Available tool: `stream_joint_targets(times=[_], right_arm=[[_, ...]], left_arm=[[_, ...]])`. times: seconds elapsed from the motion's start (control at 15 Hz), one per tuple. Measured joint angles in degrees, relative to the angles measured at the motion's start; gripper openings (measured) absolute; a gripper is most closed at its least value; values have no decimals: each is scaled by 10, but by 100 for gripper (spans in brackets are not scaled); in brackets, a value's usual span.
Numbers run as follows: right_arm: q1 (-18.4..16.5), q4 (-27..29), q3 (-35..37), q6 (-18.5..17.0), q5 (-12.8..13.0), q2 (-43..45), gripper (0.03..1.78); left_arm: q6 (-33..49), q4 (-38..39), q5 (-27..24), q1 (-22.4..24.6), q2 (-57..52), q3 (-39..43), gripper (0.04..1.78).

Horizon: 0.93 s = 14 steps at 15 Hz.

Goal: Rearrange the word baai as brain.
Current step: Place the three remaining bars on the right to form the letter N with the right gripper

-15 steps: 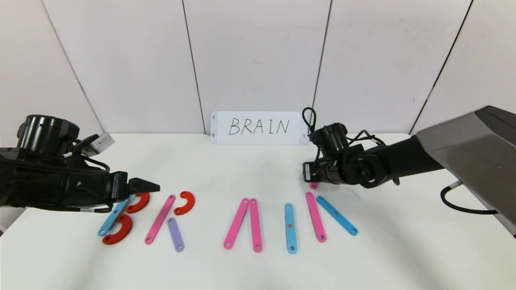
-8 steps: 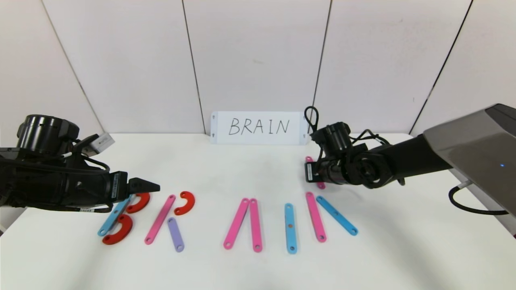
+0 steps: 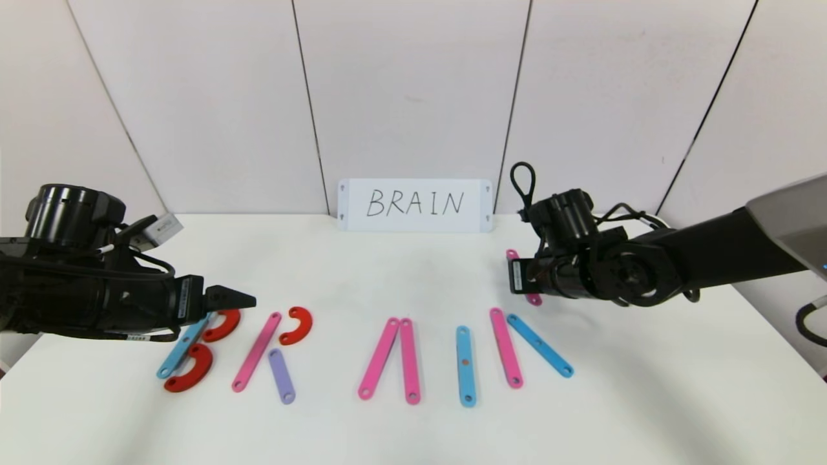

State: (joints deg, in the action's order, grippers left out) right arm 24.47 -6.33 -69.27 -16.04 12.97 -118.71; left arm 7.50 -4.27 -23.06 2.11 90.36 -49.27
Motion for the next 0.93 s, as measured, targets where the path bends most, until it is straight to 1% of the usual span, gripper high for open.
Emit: stream_joint_targets(times=[0.33,0.47,0.93], right_arm=[[-11,-8,80,-2,-3,49,30],[-13,-9,106,-17,-4,66,30],[-14,-11,169,-22,-7,95,30]], left_arm=[[0,0,0,0,0,1,174],[0,0,0,0,0,1,174],[0,0,0,0,-1,1,174]])
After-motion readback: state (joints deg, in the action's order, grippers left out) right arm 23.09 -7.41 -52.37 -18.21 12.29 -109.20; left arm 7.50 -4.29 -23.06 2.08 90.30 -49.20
